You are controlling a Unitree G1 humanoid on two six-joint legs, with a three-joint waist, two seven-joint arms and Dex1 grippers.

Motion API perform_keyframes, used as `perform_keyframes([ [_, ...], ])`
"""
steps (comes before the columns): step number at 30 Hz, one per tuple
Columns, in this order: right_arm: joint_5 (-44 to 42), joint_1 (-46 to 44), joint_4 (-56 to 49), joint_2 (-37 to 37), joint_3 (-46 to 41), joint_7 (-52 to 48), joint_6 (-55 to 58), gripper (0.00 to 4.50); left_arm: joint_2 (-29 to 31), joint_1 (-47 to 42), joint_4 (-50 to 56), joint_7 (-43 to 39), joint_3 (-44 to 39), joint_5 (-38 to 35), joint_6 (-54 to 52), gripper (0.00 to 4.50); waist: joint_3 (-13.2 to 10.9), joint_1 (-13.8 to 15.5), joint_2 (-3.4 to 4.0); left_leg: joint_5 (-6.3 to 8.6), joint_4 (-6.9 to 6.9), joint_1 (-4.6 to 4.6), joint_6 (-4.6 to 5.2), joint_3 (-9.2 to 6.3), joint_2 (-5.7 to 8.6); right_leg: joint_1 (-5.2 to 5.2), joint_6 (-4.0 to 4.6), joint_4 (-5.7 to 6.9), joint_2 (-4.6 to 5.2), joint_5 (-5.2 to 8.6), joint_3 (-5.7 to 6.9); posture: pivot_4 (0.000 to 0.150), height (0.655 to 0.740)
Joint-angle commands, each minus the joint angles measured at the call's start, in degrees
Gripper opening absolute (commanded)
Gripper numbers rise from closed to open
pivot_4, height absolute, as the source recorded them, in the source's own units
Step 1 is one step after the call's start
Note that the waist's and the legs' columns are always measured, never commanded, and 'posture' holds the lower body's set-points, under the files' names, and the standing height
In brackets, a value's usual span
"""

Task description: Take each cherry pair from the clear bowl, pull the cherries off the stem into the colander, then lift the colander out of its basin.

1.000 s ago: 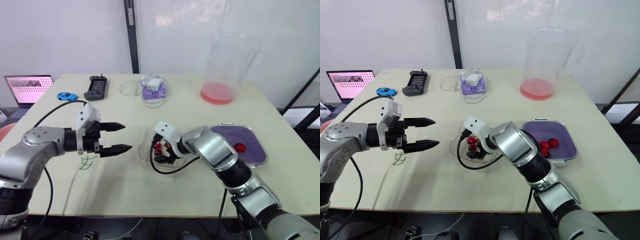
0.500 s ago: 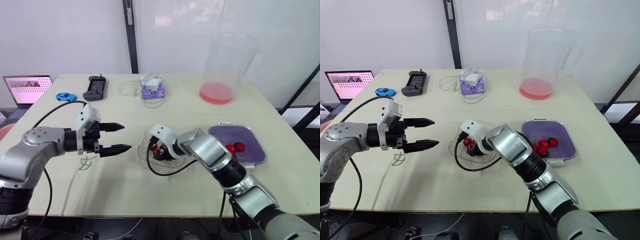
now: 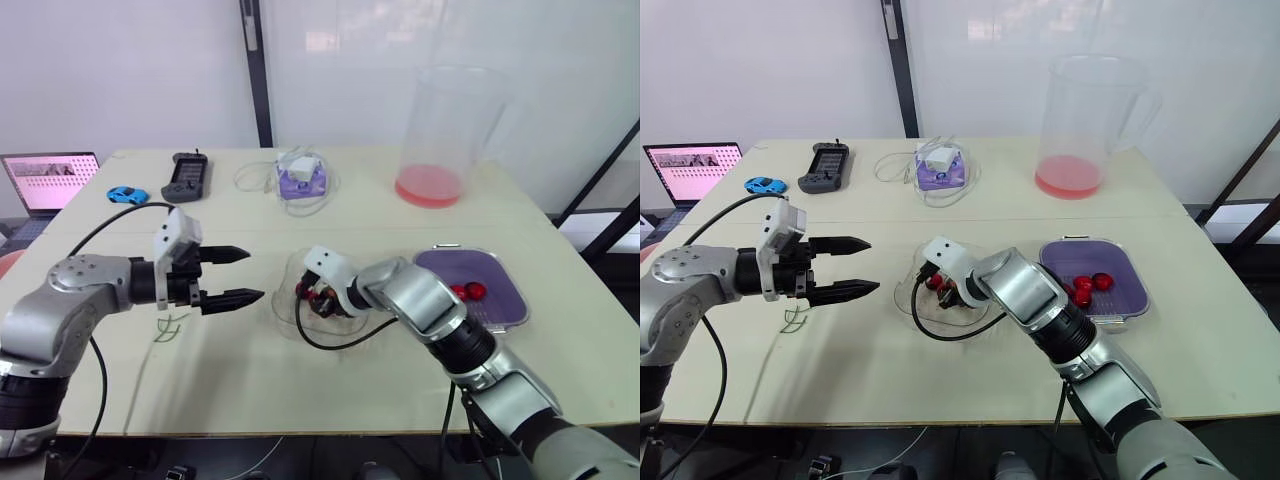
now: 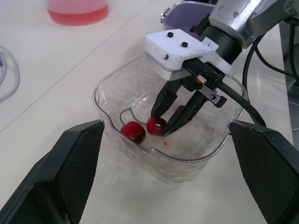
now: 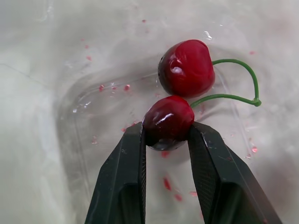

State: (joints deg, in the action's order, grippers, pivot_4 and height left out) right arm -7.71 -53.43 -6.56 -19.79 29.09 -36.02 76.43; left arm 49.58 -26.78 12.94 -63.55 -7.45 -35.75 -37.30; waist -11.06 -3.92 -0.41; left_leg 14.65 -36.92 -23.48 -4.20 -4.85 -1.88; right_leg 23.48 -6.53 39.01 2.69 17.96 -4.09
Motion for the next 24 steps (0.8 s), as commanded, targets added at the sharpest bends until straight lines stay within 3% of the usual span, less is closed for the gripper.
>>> perform_keyframes([
  [1, -1.5, -1.8, -6.9, -4.5, -0.2, -2.5, -1.8, 1.33, 0.4, -0.8, 0.2, 0.1, -1.2, -0.9, -0.2, 4.50, 0.0, 0.1, 0.00, 0.00, -0.01, 0.00, 0.00, 0.00, 0.00, -0.01, 0.00, 0.00, 0.01, 0.00, 0.00, 0.150, 0.7332],
  [7, 0.9, -0.5, -14.6, -16.7, -0.6, -9.3, -20.7, 1.33, -1.8, -3.6, -1.4, 2.1, -3.1, -4.2, -2.5, 4.50, 0.0, 0.1, -0.01, 0.01, -0.01, 0.00, 0.02, 0.00, 0.00, -0.02, -0.02, -0.04, 0.00, 0.01, 0.01, 0.150, 0.7332],
  [10, 5.2, 4.8, -13.9, -21.6, -3.1, -9.1, -40.9, 1.33, -3.8, -6.3, -3.1, 3.8, -4.8, -7.6, -4.8, 4.50, 0.0, 0.2, -0.04, 0.02, -0.02, 0.00, 0.03, 0.00, 0.00, -0.03, -0.02, -0.05, 0.00, 0.01, 0.01, 0.150, 0.7332],
  [12, 5.4, 7.5, -12.8, -22.8, -4.9, -10.3, -48.0, 1.33, -4.4, -7.5, -4.0, 4.3, -5.3, -8.8, -5.8, 4.50, 0.0, 0.1, -0.05, 0.02, -0.03, 0.00, 0.03, 0.02, 0.00, -0.04, -0.02, -0.06, 0.00, 0.01, 0.01, 0.150, 0.7332],
  [15, 17.3, 8.7, -9.9, -30.1, -2.1, -10.4, -72.7, 1.33, -5.8, -11.1, -6.7, 4.6, -4.4, -9.8, -7.1, 4.50, 0.0, 0.2, -0.04, 0.01, -0.05, -0.01, 0.02, 0.03, 0.01, -0.04, -0.02, -0.05, 0.02, 0.01, 0.00, 0.150, 0.7332],
  [20, 25.9, 4.9, -4.6, -32.0, -1.7, -11.4, -93.5, 1.33, -8.0, -15.3, -8.8, 1.6, 1.1, -8.3, -7.5, 4.50, 0.0, -0.1, -0.05, 0.01, -0.06, 0.00, 0.01, 0.04, 0.00, -0.05, -0.02, -0.05, 0.01, 0.01, 0.00, 0.150, 0.7332],
  [24, 29.3, 3.0, -1.1, -30.5, -1.9, -12.2, -101.7, 1.33, -9.7, -17.8, -10.4, 1.0, 4.3, -6.7, -7.3, 4.50, 0.0, 0.0, -0.05, -0.10, -0.03, 0.05, -0.18, 0.05, 0.00, -0.05, -0.02, -0.04, -0.01, 0.01, -0.02, 0.150, 0.7332],
])
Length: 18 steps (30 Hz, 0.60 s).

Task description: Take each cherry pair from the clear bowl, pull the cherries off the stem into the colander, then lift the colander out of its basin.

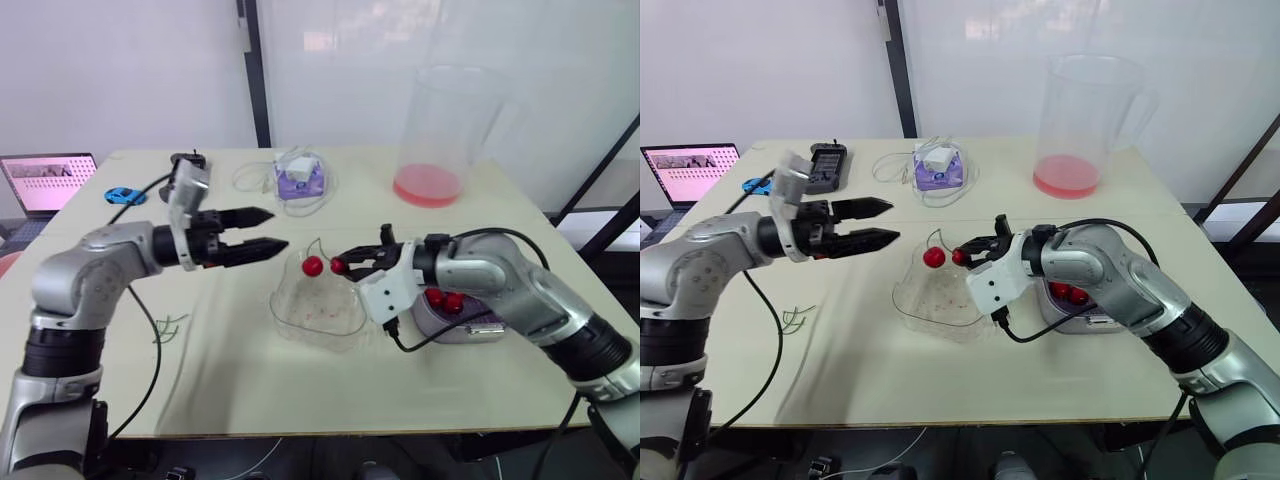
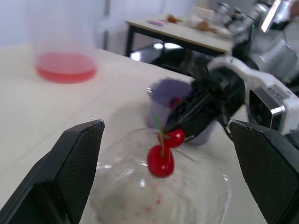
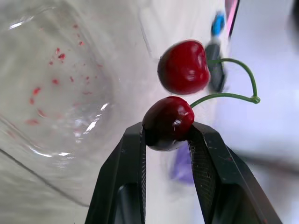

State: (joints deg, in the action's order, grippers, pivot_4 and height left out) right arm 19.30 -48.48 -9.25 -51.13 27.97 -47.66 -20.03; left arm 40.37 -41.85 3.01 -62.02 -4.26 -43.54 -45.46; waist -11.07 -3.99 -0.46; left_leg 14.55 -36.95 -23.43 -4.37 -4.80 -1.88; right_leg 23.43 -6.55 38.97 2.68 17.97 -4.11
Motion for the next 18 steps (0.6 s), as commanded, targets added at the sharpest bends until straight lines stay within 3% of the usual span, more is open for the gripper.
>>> perform_keyframes([
  [1, 2.8, -2.5, 2.4, 1.5, -0.9, -0.7, -6.3, 1.33, -1.0, -3.5, -0.8, -0.6, 2.0, 1.7, 0.9, 4.50, 0.0, 0.1, -0.01, 0.00, -0.02, 0.00, 0.01, 0.00, 0.00, -0.02, 0.00, 0.00, 0.01, 0.00, 0.00, 0.150, 0.7332],
  [13, 6.7, -5.5, 8.0, 5.7, -3.1, -0.8, -11.4, 1.33, -4.1, -6.6, -2.7, -1.9, 6.3, 4.2, -0.5, 4.50, 0.0, 0.1, -0.02, -0.04, -0.06, -0.01, -0.08, -0.01, 0.01, -0.04, 0.00, 0.01, 0.03, 0.00, 0.00, 0.150, 0.7332],
  [16, 6.7, -5.3, 8.1, 6.0, -3.8, -0.8, -11.0, 1.28, -4.5, -6.6, -3.2, -2.2, 6.8, 5.3, 0.4, 3.63, 0.0, 0.1, -0.02, -0.04, -0.06, -0.01, -0.07, -0.01, 0.01, -0.04, 0.00, 0.01, 0.03, 0.00, 0.00, 0.150, 0.7332],
  [18, 6.9, -5.2, 8.3, 6.0, -4.2, -1.0, -11.2, 1.28, -4.3, -6.6, -3.5, -2.9, 7.4, 6.2, 0.9, 2.61, 0.0, 0.2, -0.02, -0.04, -0.06, -0.01, -0.07, -0.01, 0.01, -0.05, 0.00, 0.01, 0.03, 0.00, 0.00, 0.150, 0.7332],
])
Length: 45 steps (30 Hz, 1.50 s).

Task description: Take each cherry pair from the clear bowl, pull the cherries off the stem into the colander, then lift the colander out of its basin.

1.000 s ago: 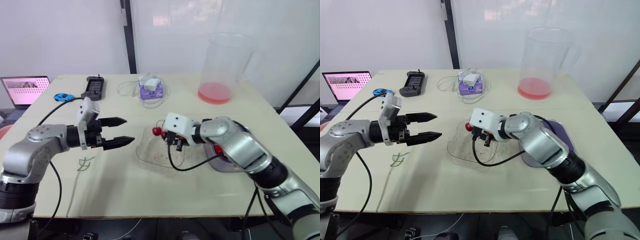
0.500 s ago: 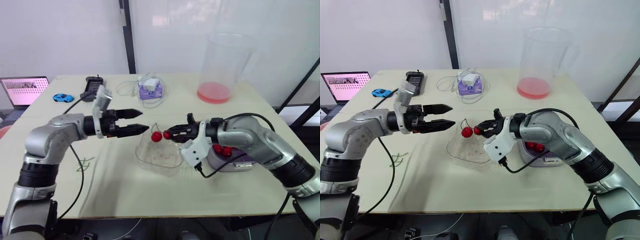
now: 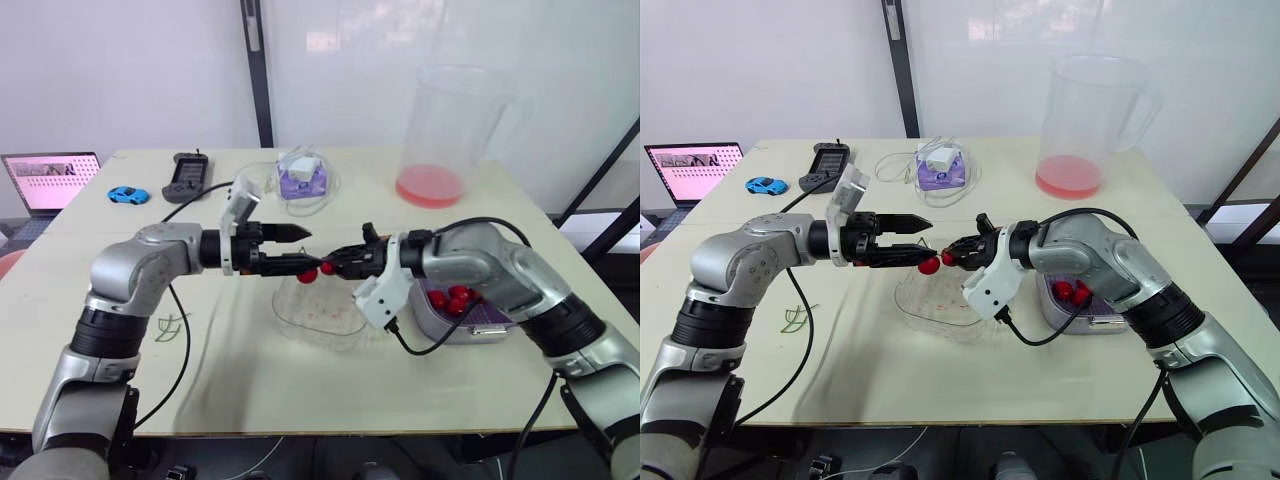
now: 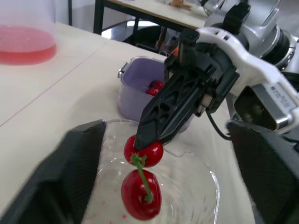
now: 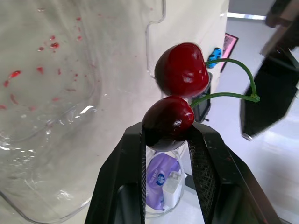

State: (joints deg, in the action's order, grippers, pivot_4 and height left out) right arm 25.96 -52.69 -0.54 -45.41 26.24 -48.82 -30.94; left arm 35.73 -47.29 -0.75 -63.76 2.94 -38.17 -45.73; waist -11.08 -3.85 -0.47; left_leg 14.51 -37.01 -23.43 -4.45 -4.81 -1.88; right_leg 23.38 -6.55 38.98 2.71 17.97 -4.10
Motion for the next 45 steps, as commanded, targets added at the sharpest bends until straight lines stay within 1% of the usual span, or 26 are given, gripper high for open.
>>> perform_keyframes([
  [1, 0.4, -1.0, -0.2, 0.3, -2.6, 0.2, -0.3, 1.28, 0.4, -1.3, -0.1, -1.5, 0.6, 1.5, 1.5, 2.13, 0.0, 0.1, 0.00, 0.00, 0.00, 0.00, 0.00, 0.00, 0.00, 0.00, 0.00, 0.00, 0.00, 0.00, 0.00, 0.150, 0.7332],
  [4, 0.6, -1.0, 0.0, 0.3, -3.1, 0.3, 0.0, 1.28, -0.1, -2.0, -1.7, -1.6, 0.8, 2.9, 2.3, 2.13, 0.0, 0.1, 0.00, 0.00, 0.00, 0.00, 0.00, 0.00, 0.01, 0.00, 0.00, 0.00, 0.00, 0.00, 0.00, 0.150, 0.7332],
  [15, 1.0, -0.4, -1.0, 0.5, -3.9, -0.3, 0.4, 1.28, -2.3, -2.8, -2.3, -1.4, -0.2, 2.4, 1.6, 2.13, 0.0, 0.0, 0.00, 0.00, -0.01, 0.00, 0.00, 0.00, 0.01, 0.00, 0.00, 0.01, 0.01, 0.00, 0.00, 0.150, 0.7332],
  [21, 0.6, -0.5, -1.5, 0.8, -3.8, -1.1, 0.5, 1.28, -3.3, -4.6, -4.4, -0.7, -0.7, 2.8, 2.3, 2.13, 0.0, 0.1, 0.00, 0.00, -0.01, 0.00, 0.00, 0.00, 0.01, -0.01, 0.00, 0.01, 0.01, 0.00, 0.00, 0.150, 0.7332],
  [30, 0.8, -0.5, -1.9, 0.8, -4.0, -1.4, 0.6, 1.28, -3.6, -4.8, -4.7, -1.1, 0.2, 3.7, 3.1, 2.13, 0.0, 0.0, 0.00, -0.02, -0.01, 0.00, -0.03, 0.00, 0.01, 0.00, 0.00, 0.02, 0.01, 0.00, 0.00, 0.150, 0.7332],
  [33, 0.9, -0.4, -2.0, 0.6, -4.1, -1.5, 0.6, 1.28, -4.5, -5.4, -5.9, -0.6, -0.1, 4.1, 3.2, 1.30, 0.0, 0.0, 0.00, -0.02, -0.02, 0.00, -0.04, 0.00, 0.01, -0.01, 0.00, 0.02, 0.01, 0.00, 0.00, 0.150, 0.7332],
  [35, 0.9, -0.5, -2.1, 0.6, -4.2, -1.6, 0.7, 1.28, -4.4, -5.5, -5.9, -1.2, -0.1, 4.1, 3.1, 0.31, 0.0, 0.0, 0.00, -0.02, -0.02, 0.00, -0.04, 0.00, 0.01, -0.01, 0.00, 0.02, 0.01, 0.00, 0.00, 0.150, 0.7332],
  [36, 0.9, -0.5, -2.1, 0.6, -4.2, -1.7, 0.8, 1.28, -4.4, -5.4, -5.9, -1.5, 0.1, 4.1, 3.1, 0.02, 0.0, 0.0, 0.00, -0.02, -0.02, 0.00, -0.04, 0.00, 0.01, 0.00, 0.00, 0.02, 0.01, 0.00, 0.00, 0.150, 0.7332],
  [40, 0.5, -0.4, -2.3, 0.4, -4.4, -2.4, 1.4, 1.28, -4.0, -5.1, -5.8, -2.4, 0.9, 4.9, 3.1, 0.02, 0.0, 0.0, 0.00, -0.03, -0.01, 0.00, -0.05, 0.00, 0.01, 0.00, 0.00, 0.02, 0.01, 0.00, 0.00, 0.150, 0.7332],
  [42, -1.4, 0.1, -2.5, 0.3, -4.9, -3.9, 3.2, 1.28, -4.3, -5.3, -6.3, -2.5, 0.9, 5.3, 3.4, 0.02, 0.0, 0.0, 0.00, -0.03, -0.02, 0.00, -0.06, 0.00, 0.01, -0.01, 0.00, 0.02, 0.01, 0.00, 0.00, 0.150, 0.7332],
  [44, -3.5, 0.6, -3.0, 0.5, -5.5, -5.0, 5.4, 1.89, -4.6, -5.7, -6.8, -2.5, 0.7, 5.6, 3.5, 0.00, 0.0, 0.0, 0.00, -0.03, -0.02, 0.00, -0.06, 0.00, 0.01, -0.01, 0.00, 0.02, 0.01, 0.00, 0.00, 0.150, 0.7332],
  [45, -4.9, 0.8, -3.3, 0.6, -5.8, -6.0, 6.6, 2.12, -4.8, -5.9, -7.1, -2.6, 0.7, 5.7, 3.6, 0.00, 0.0, 0.0, 0.00, -0.03, -0.02, 0.00, -0.06, 0.00, 0.01, -0.01, 0.00, 0.02, 0.01, 0.00, 0.00, 0.150, 0.7332],
])
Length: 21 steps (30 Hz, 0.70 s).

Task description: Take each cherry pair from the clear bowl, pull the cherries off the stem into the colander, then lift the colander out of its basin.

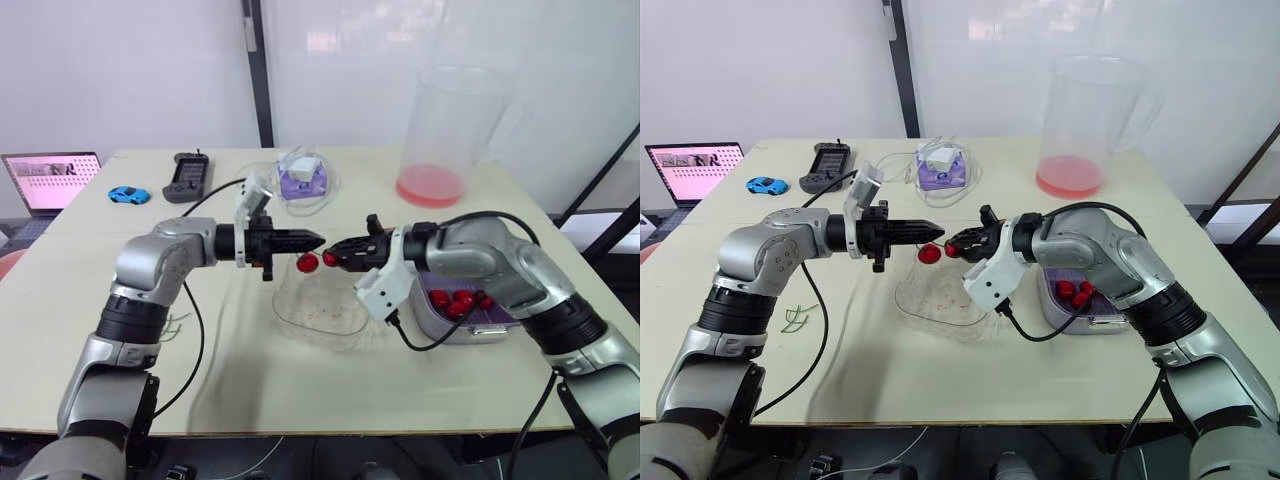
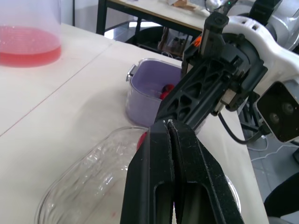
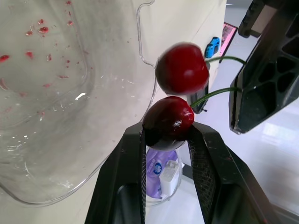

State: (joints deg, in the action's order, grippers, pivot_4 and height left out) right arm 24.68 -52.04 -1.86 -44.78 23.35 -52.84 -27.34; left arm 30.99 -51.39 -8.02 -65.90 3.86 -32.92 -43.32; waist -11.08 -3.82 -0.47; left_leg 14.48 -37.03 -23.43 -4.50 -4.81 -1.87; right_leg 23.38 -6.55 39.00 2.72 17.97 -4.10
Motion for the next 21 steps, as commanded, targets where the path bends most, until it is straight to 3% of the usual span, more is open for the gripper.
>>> perform_keyframes([
  [1, -4.8, 0.4, -2.6, -0.1, -3.1, -3.1, 4.3, 2.61, -0.2, -2.2, -0.4, -0.5, -0.3, 0.6, 1.5, 0.00, 0.0, 0.0, 0.00, 0.00, 0.00, 0.00, 0.00, 0.00, 0.00, 0.00, 0.00, 0.00, 0.00, 0.00, 0.00, 0.150, 0.7332],
  [5, -11.1, 3.0, -5.7, -1.5, -5.5, -8.4, 12.3, 4.44, -0.5, -3.8, -2.5, -1.7, -0.8, 1.3, 3.2, 0.00, 0.0, 0.1, 0.00, 0.01, 0.00, 0.00, 0.02, 0.00, 0.00, 0.00, 0.00, 0.00, 0.00, 0.00, 0.01, 0.150, 0.7332],
  [9, -31.7, 6.9, -14.0, -1.0, -14.0, -14.2, 43.8, 4.48, -0.6, -3.6, -2.6, -4.1, -1.6, 0.8, 6.1, 0.00, 0.0, 0.3, 0.00, 0.01, -0.03, 0.00, 0.01, -0.01, 0.01, -0.04, 0.00, 0.00, 0.02, 0.00, 0.01, 0.150, 0.7332],
  [14, -45.0, 4.8, -15.5, 2.3, -23.4, -7.9, 68.4, 4.48, -1.1, -2.9, -0.8, -5.1, -2.7, -0.5, 7.5, 0.00, 0.0, 0.4, 0.01, 0.05, -0.04, 0.03, 0.09, -0.04, -0.01, -0.04, 0.00, 0.05, -0.01, 0.00, 0.01, 0.150, 0.7332],
  [18, -52.3, 0.9, -15.3, 1.1, -22.9, -8.6, 83.3, 4.48, -2.0, -2.6, 0.6, -4.3, -2.9, -1.1, 7.1, 0.00, 0.0, 0.8, 0.01, 0.11, -0.03, 0.02, 0.20, -0.02, 0.01, -0.03, 0.00, 0.03, 0.00, 0.00, 0.00, 0.150, 0.7332],
  [21, -52.6, 0.4, -16.9, 1.4, -20.7, -7.5, 83.7, 4.48, -2.1, -2.3, -0.1, -4.5, -3.0, -1.1, 7.1, 0.00, 0.0, 1.2, 0.01, 0.13, -0.04, 0.02, 0.24, -0.02, 0.01, -0.03, 0.00, 0.03, 0.00, 0.00, 0.00, 0.150, 0.7332],
])
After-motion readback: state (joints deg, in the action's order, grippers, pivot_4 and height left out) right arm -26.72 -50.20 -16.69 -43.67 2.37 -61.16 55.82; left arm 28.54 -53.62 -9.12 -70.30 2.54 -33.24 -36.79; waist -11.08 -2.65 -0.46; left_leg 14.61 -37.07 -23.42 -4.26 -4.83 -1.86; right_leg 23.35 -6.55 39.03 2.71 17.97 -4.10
